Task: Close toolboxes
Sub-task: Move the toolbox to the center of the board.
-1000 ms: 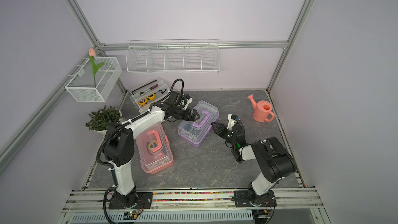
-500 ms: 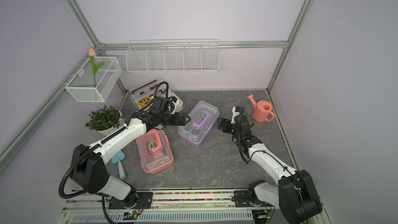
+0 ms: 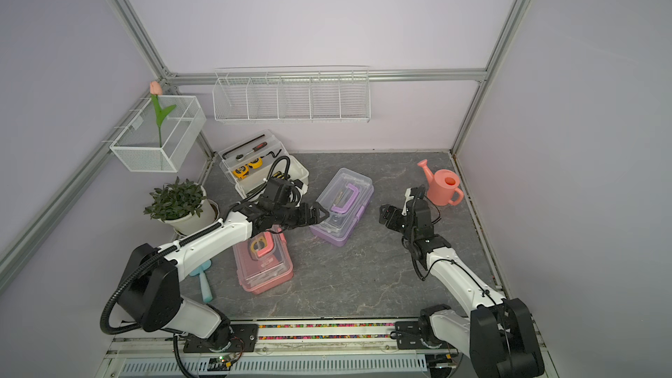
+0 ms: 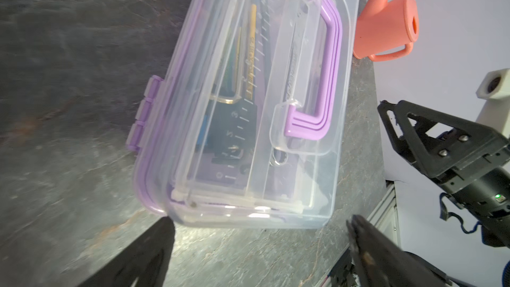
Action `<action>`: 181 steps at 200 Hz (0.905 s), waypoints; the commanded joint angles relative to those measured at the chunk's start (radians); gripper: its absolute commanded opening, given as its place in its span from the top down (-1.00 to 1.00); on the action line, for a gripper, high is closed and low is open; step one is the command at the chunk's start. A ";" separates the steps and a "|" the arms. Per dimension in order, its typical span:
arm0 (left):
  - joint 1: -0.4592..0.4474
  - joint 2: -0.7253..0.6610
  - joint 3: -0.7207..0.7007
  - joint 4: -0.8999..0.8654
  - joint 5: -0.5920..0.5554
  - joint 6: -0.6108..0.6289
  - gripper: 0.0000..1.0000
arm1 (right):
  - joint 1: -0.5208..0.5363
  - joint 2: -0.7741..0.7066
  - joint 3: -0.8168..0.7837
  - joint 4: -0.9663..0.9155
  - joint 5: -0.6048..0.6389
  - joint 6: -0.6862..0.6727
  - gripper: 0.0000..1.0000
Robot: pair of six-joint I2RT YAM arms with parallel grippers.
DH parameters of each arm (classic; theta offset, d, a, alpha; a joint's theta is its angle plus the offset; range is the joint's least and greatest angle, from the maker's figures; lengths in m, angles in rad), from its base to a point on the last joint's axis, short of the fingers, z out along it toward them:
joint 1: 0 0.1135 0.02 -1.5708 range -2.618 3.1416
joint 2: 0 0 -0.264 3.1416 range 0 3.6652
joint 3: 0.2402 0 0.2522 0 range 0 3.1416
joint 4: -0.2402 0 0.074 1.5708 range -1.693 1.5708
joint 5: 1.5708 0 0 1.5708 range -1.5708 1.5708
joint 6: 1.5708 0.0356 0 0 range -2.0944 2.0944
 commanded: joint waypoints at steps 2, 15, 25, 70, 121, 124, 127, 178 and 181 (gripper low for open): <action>-0.036 0.067 0.046 0.190 0.053 -0.084 -0.99 | -0.004 -0.013 0.007 -0.018 -0.002 0.014 -0.77; -0.054 0.107 0.069 0.253 0.058 -0.114 -0.99 | -0.005 -0.021 0.003 -0.019 0.004 0.013 -0.77; -0.065 0.139 0.098 0.290 0.058 -0.126 -0.99 | -0.005 -0.027 -0.004 -0.019 0.007 0.010 -0.77; -0.088 0.316 0.266 0.433 0.091 -0.176 -0.98 | -0.007 -0.066 -0.021 -0.058 0.031 -0.011 -0.77; -0.117 0.532 0.495 0.499 0.132 -0.211 -0.92 | -0.014 -0.111 -0.025 -0.102 0.069 -0.024 -0.77; -0.120 0.545 0.515 0.496 0.136 -0.211 -0.93 | -0.014 -0.113 -0.027 -0.101 0.070 -0.023 -0.77; -0.122 0.558 0.533 0.495 0.140 -0.213 -0.92 | -0.016 -0.114 -0.026 -0.102 0.069 -0.022 -0.77; -0.134 0.592 0.655 0.394 0.108 -0.130 -0.87 | -0.019 -0.133 -0.018 -0.121 0.055 -0.032 -0.77; -0.132 0.579 0.651 0.375 0.094 -0.112 -0.88 | -0.020 -0.135 -0.017 -0.122 0.054 -0.033 -0.77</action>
